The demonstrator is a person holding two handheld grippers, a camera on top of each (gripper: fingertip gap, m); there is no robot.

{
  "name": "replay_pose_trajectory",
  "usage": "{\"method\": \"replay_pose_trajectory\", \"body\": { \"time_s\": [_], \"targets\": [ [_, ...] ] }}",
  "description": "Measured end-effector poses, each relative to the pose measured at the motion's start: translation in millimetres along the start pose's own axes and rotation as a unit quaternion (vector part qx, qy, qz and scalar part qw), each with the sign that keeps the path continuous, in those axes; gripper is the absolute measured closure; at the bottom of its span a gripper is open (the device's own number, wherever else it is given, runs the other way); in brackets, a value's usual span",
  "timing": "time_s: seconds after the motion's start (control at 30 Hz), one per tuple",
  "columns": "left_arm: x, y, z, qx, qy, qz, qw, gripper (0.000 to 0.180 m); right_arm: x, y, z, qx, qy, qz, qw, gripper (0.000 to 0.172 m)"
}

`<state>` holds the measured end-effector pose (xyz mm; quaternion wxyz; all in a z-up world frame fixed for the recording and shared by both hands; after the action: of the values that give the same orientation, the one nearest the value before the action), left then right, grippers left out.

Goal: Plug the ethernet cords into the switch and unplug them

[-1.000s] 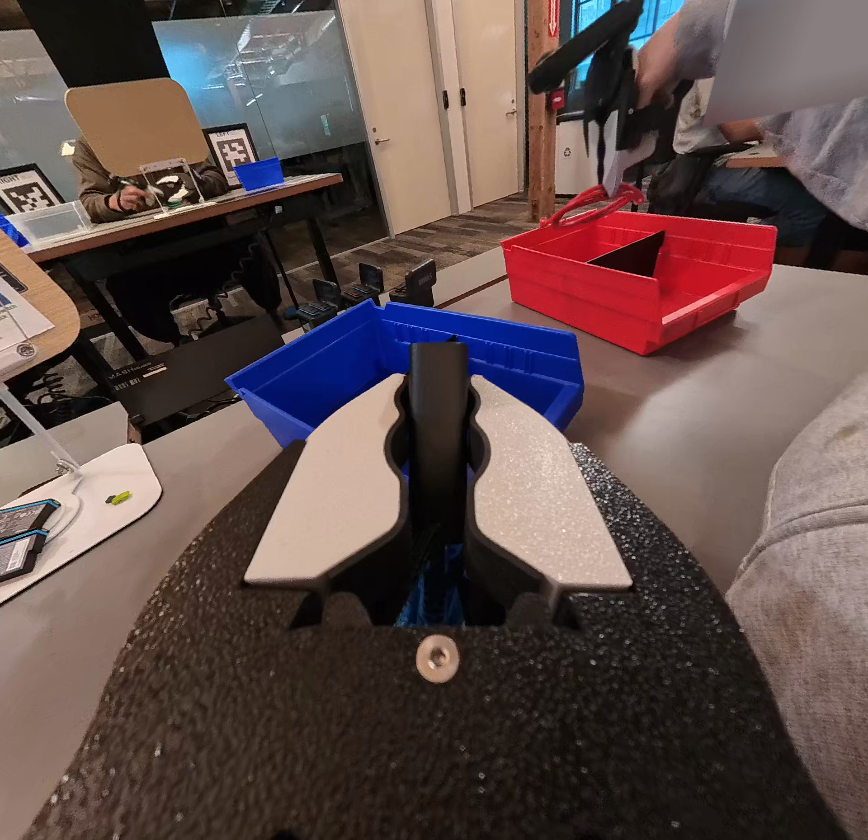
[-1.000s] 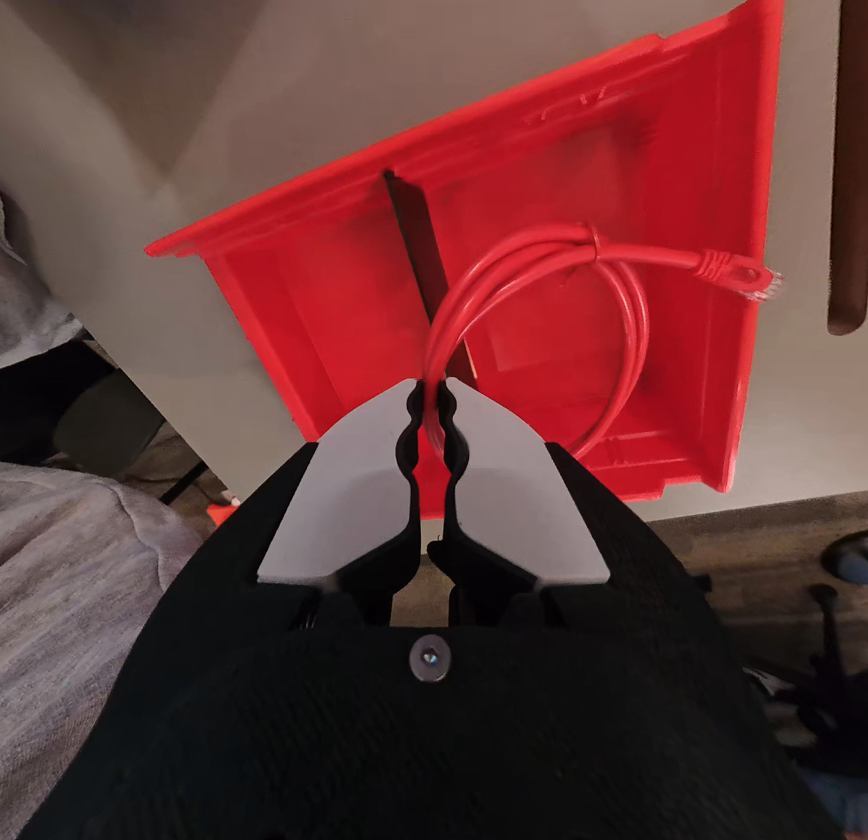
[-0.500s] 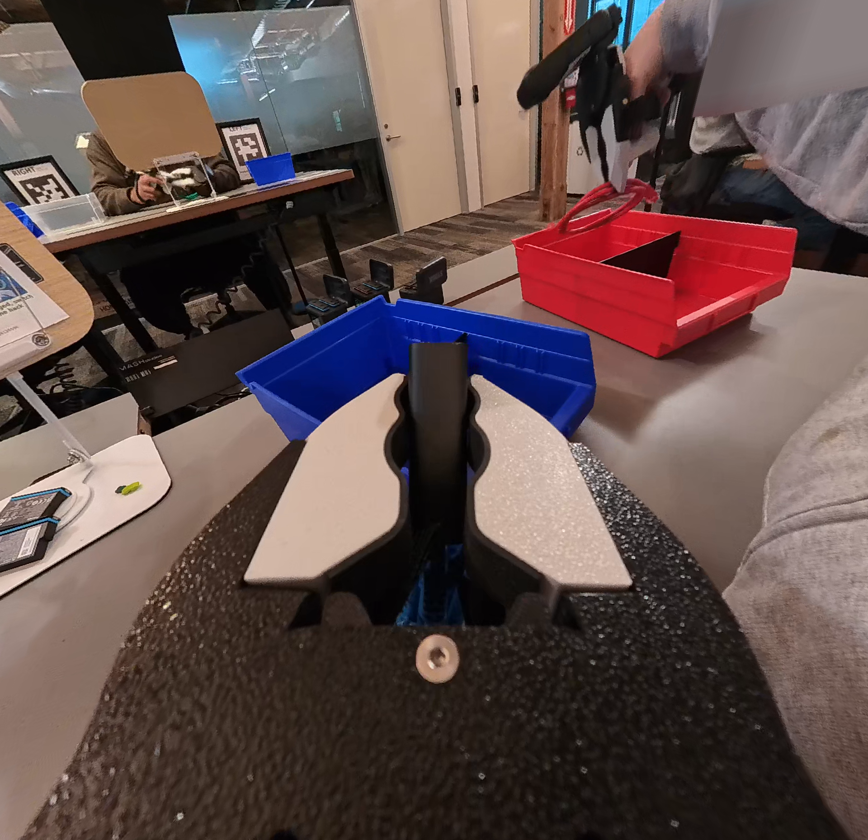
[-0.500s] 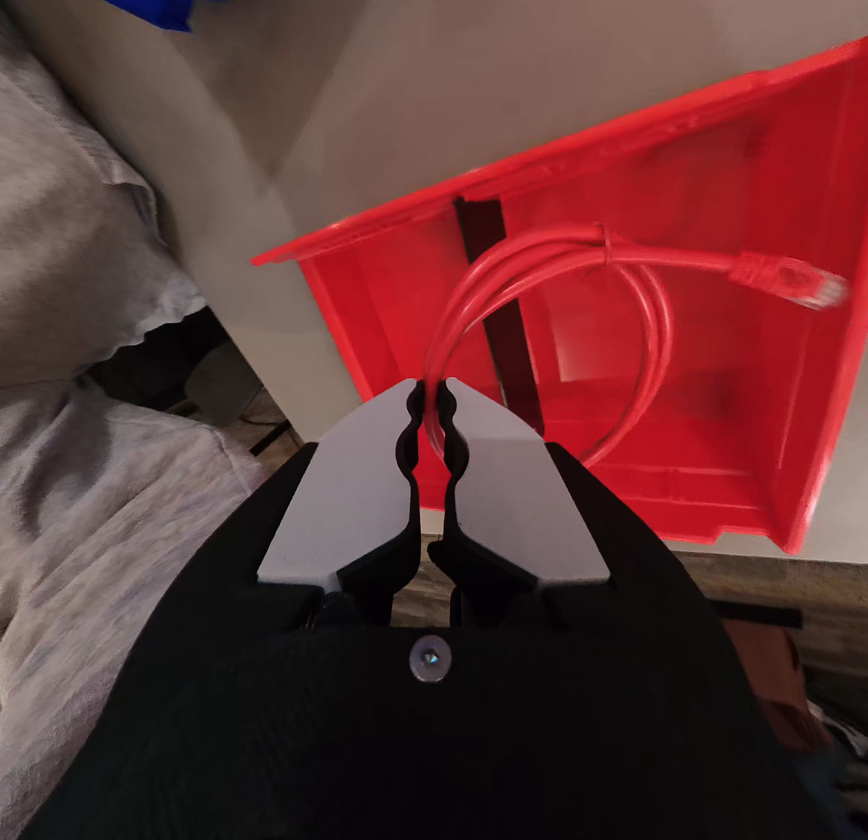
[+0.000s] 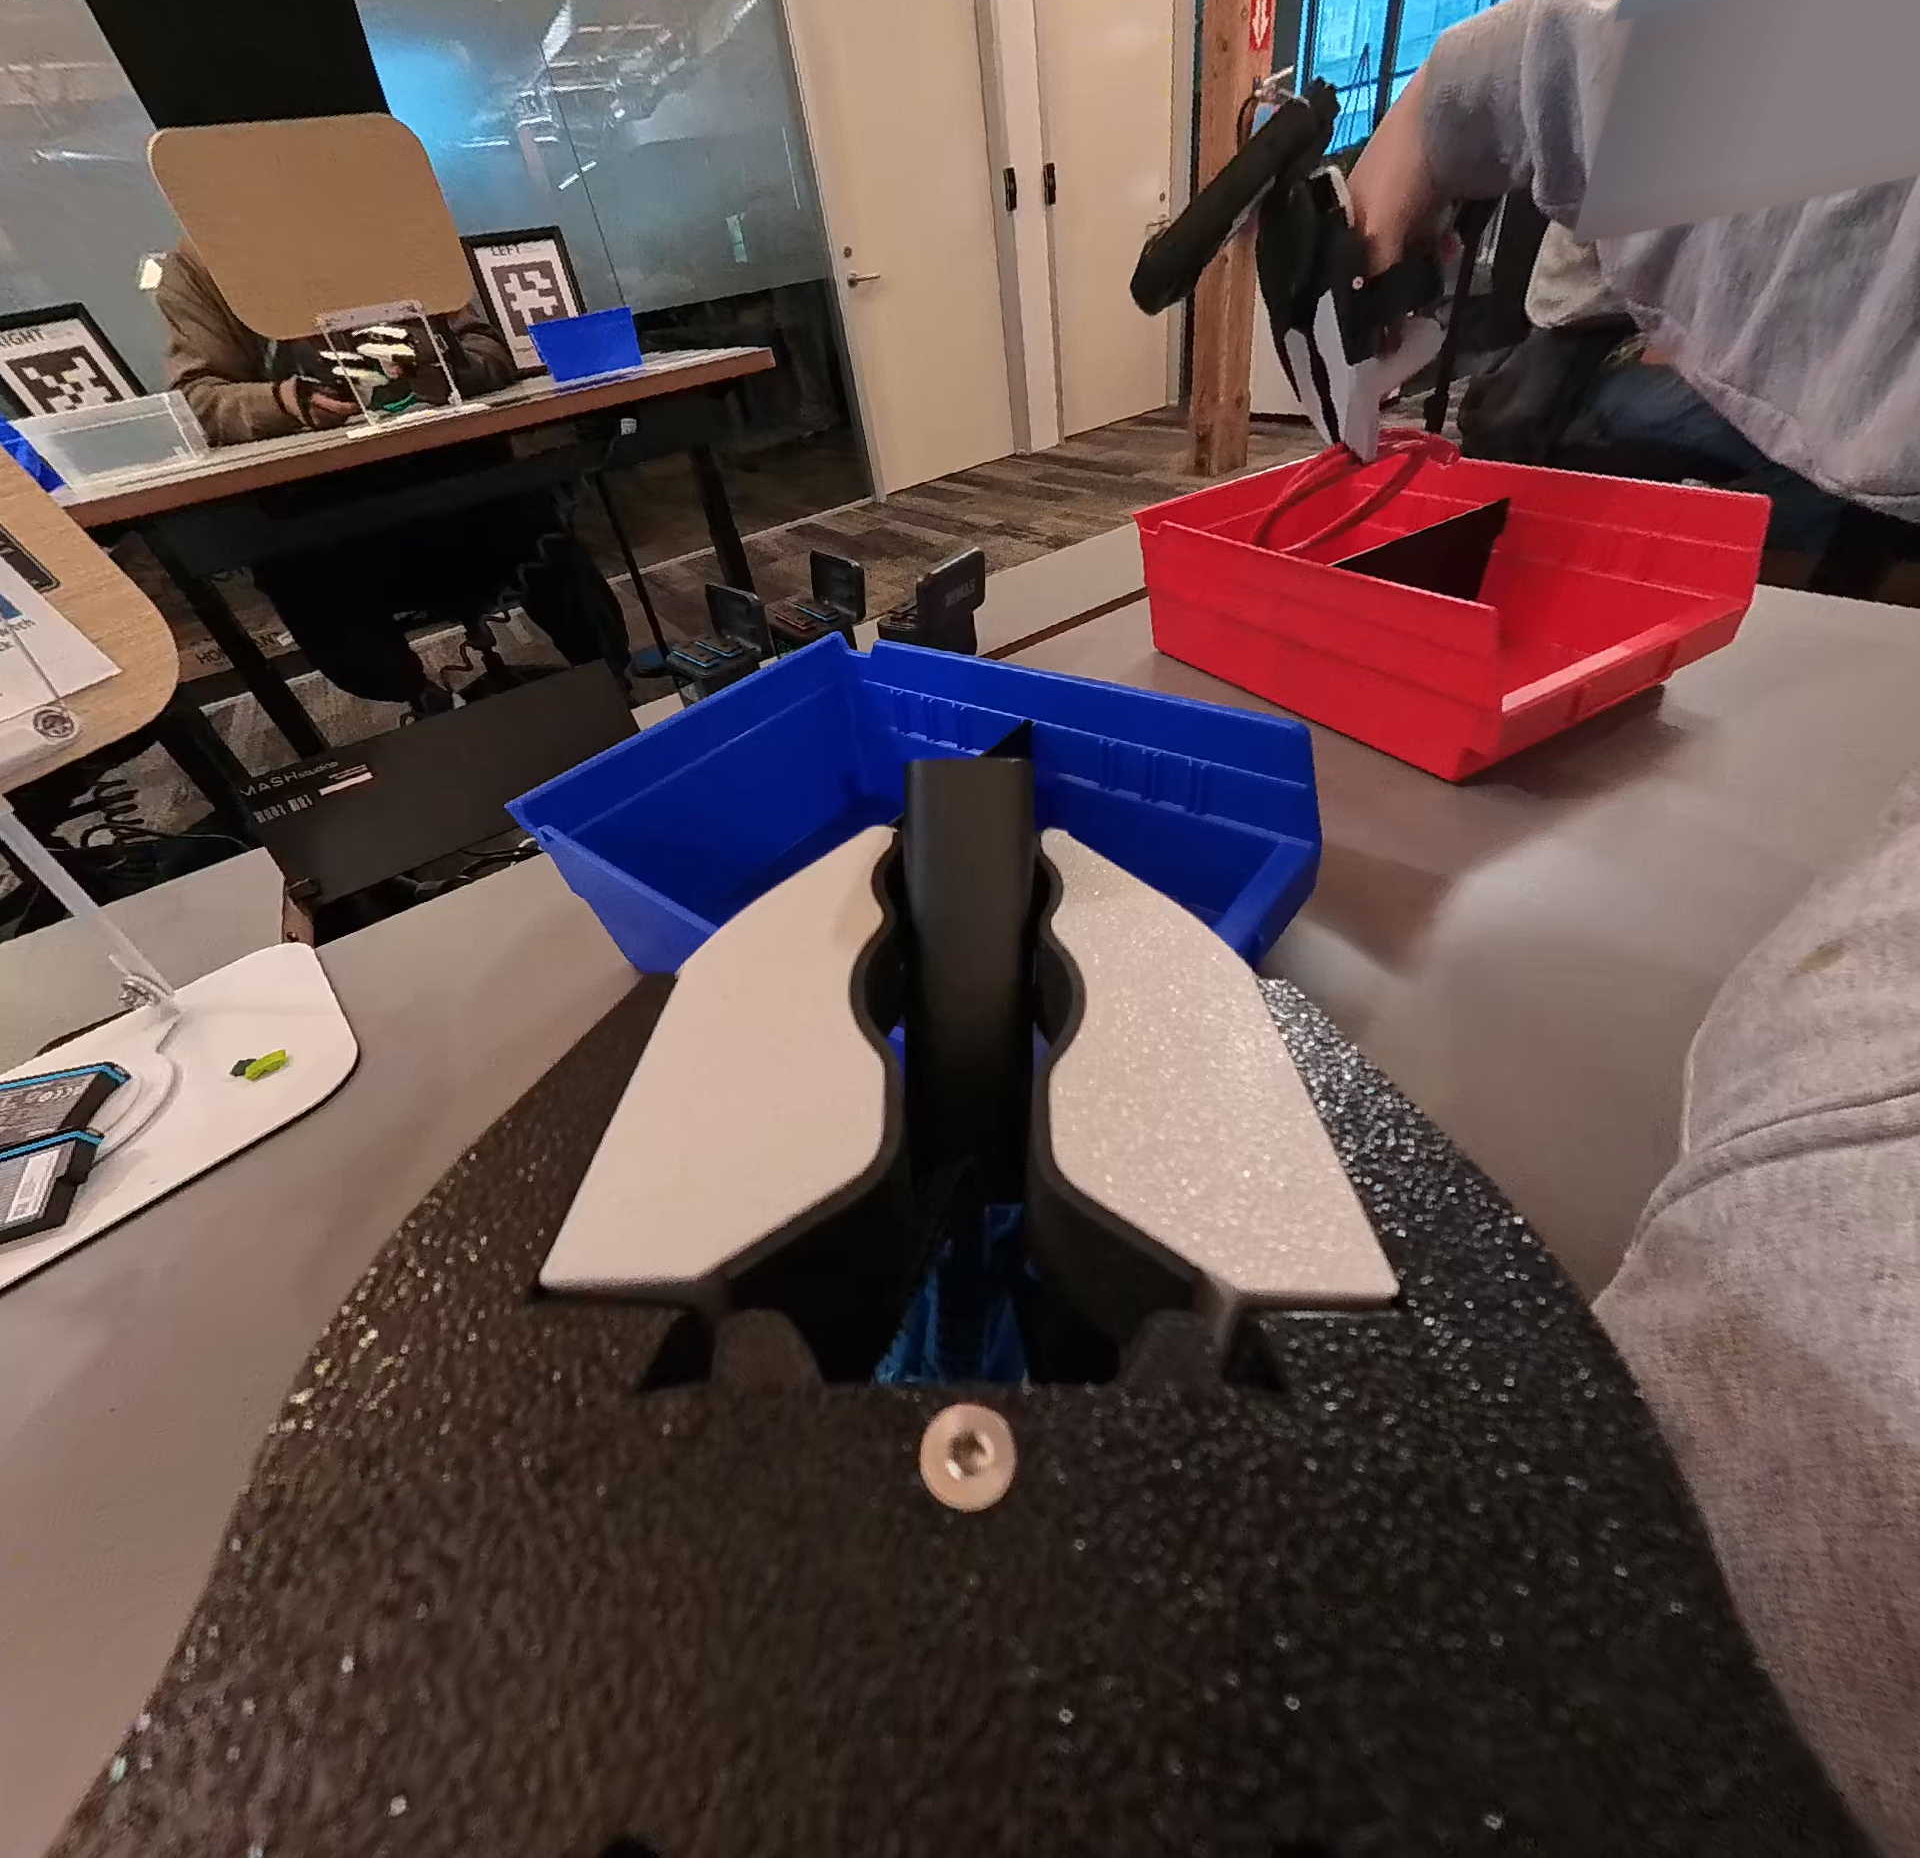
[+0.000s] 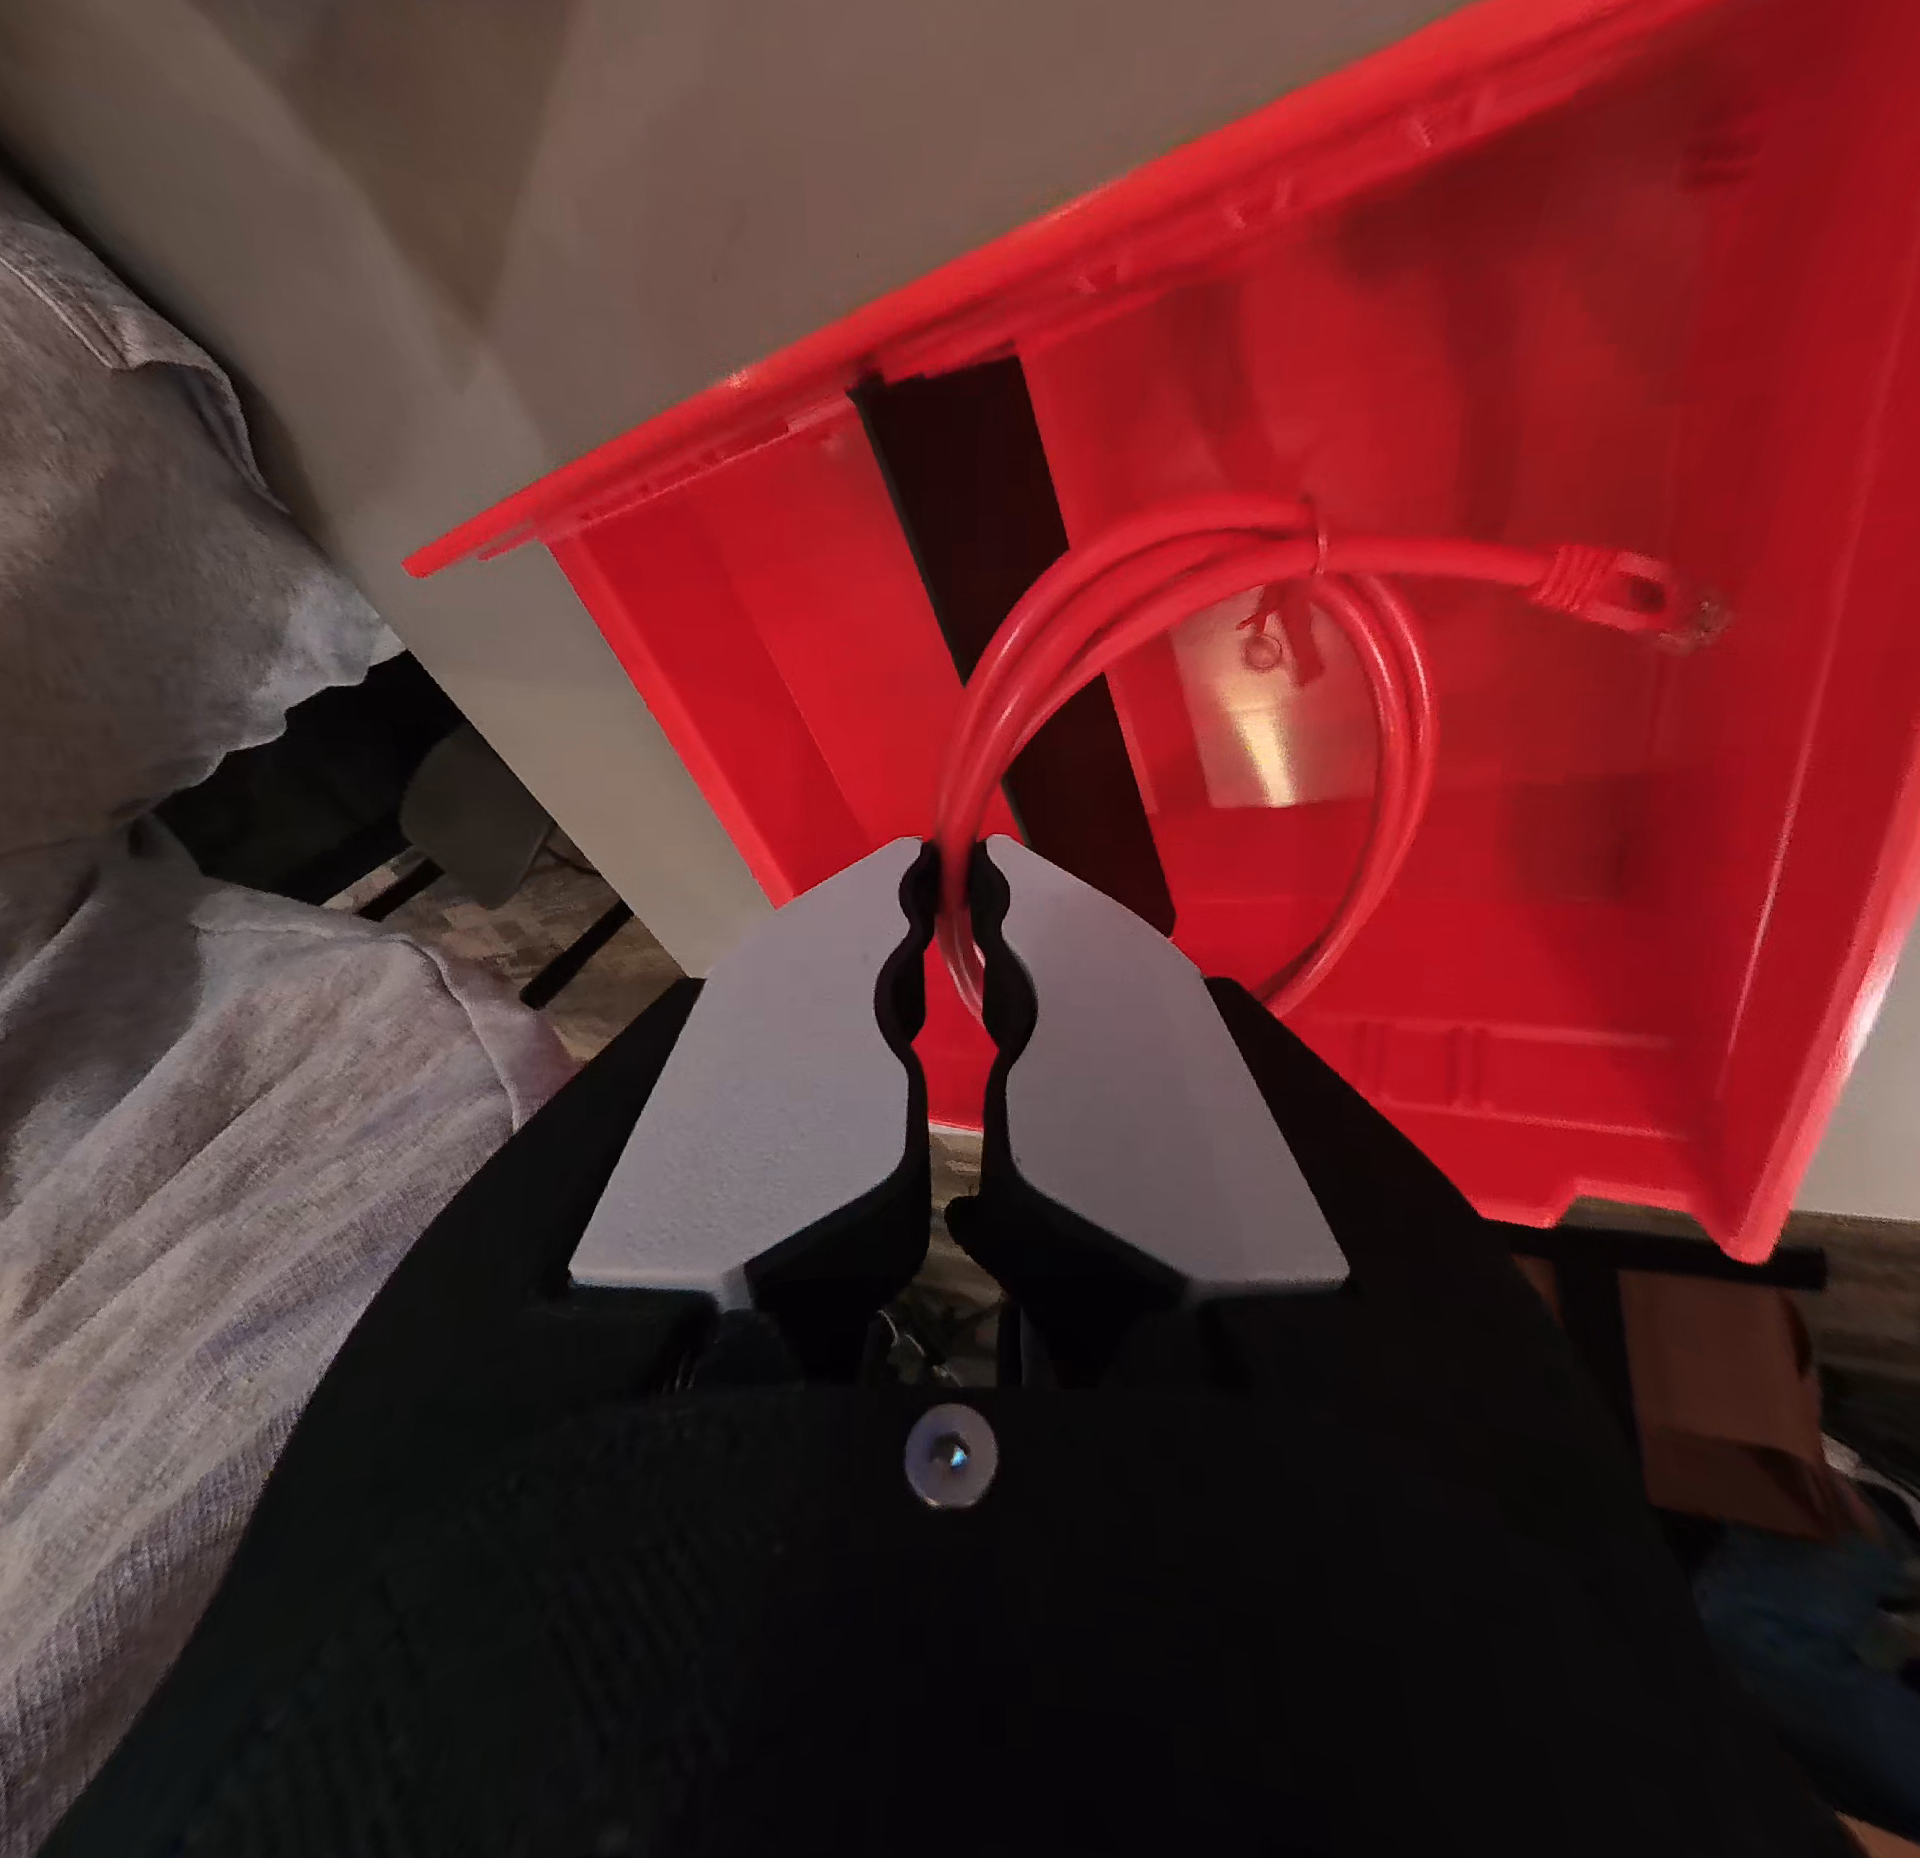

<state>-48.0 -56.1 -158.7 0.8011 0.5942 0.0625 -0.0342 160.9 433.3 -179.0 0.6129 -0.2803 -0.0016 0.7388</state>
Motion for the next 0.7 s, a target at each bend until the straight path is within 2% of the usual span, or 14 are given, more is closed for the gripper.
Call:
{"method": "replay_pose_trajectory", "body": {
  "time_s": [0.43,0.6,0.7],
  "targets": [
    [1.4,2.0,-4.7,-0.007,-0.003,-0.005,1.0,0.16,-10.6,-4.1,8.8,0.013,-0.032,0.017,0.999,0.167],
    [-1.0,2.5,-0.9,0.002,0.004,-0.002,1.0,0.16,-54.9,-12.7,16.3,0.073,-0.066,0.07,0.993,0.167],
    [-3.6,3.9,1.5,0.012,0.005,0.001,1.0,0.16,-92.9,-24.4,0.4,0.072,-0.069,0.109,0.989,0.167]
  ]
}}
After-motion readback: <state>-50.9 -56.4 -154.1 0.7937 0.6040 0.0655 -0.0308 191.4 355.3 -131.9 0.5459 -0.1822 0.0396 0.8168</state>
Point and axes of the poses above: each gripper's, where its closed fingertips meet, z back along the fingers, y out of its top, x = y × z across the jaws, the point moved 5 cm from there along z, back along the fingers, and after that the axes turned 11 degrees about -x, right-handed, at the moved point
